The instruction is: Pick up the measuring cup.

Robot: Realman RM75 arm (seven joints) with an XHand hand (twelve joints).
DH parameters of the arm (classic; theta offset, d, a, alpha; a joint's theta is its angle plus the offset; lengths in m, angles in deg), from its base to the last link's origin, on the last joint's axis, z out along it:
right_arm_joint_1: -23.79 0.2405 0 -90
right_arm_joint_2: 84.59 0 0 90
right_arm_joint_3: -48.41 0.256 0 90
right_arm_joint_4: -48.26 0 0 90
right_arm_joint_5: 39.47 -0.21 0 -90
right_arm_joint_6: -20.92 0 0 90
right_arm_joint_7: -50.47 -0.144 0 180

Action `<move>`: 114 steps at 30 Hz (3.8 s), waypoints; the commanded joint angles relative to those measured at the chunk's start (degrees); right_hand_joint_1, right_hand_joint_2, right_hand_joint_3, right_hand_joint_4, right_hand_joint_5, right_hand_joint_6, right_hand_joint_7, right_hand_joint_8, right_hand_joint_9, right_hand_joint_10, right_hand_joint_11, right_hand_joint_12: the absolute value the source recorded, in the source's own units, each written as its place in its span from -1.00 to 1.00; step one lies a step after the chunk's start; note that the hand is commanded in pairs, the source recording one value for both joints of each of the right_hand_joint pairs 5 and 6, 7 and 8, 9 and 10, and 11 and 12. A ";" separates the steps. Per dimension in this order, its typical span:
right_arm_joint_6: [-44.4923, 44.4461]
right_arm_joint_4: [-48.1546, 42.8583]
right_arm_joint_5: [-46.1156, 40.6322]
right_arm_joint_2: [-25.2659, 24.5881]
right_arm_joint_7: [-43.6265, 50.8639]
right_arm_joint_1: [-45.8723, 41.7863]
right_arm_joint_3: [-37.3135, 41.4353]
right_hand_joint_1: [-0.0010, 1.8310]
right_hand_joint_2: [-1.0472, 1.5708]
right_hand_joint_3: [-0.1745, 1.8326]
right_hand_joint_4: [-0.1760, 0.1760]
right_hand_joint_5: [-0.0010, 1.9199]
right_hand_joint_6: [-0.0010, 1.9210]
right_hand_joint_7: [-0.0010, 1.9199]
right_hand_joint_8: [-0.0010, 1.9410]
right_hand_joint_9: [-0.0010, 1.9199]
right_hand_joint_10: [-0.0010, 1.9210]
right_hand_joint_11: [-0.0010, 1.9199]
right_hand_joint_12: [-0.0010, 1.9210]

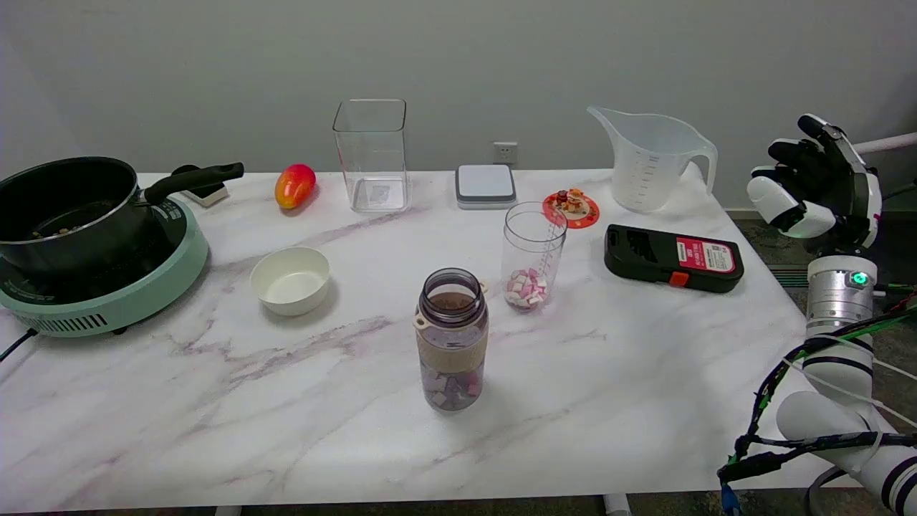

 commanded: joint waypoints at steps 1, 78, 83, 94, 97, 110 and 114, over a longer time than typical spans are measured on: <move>1.70 2.19 0.79 0.34 -4.15 -0.21 2.15 0.37 -0.34 0.21 0.00 -0.45 -0.45 -0.15 -0.16 -0.30 -0.30 -0.04 -0.04; 17.06 3.46 35.43 2.34 -17.73 3.62 -7.68 0.36 -0.82 0.32 0.00 -0.85 -0.85 -0.56 -0.56 -0.51 -0.51 -0.35 -0.35; 17.35 7.11 37.19 0.52 -17.74 7.69 -10.57 0.34 -0.90 0.31 0.00 -0.86 -0.86 -0.59 -0.60 -0.57 -0.58 -0.44 -0.44; 8.97 22.14 36.88 -6.17 -18.64 22.00 -22.31 0.34 -0.94 0.25 0.00 -0.89 -0.89 -0.60 -0.60 -0.58 -0.58 -0.51 -0.51; 8.49 24.77 38.05 -9.05 -18.85 23.93 -22.38 0.33 -0.93 0.24 0.00 -0.89 -0.89 -0.59 -0.60 -0.57 -0.57 -0.51 -0.51; 8.97 27.12 39.43 -13.66 -18.85 26.76 -24.32 0.33 -0.92 0.25 0.00 -0.89 -0.89 -0.60 -0.60 -0.60 -0.60 -0.55 -0.55; 9.13 26.90 39.43 -13.66 -18.85 26.78 -24.74 0.33 -0.91 0.22 0.00 -0.88 -0.88 -0.59 -0.60 -0.60 -0.60 -0.55 -0.55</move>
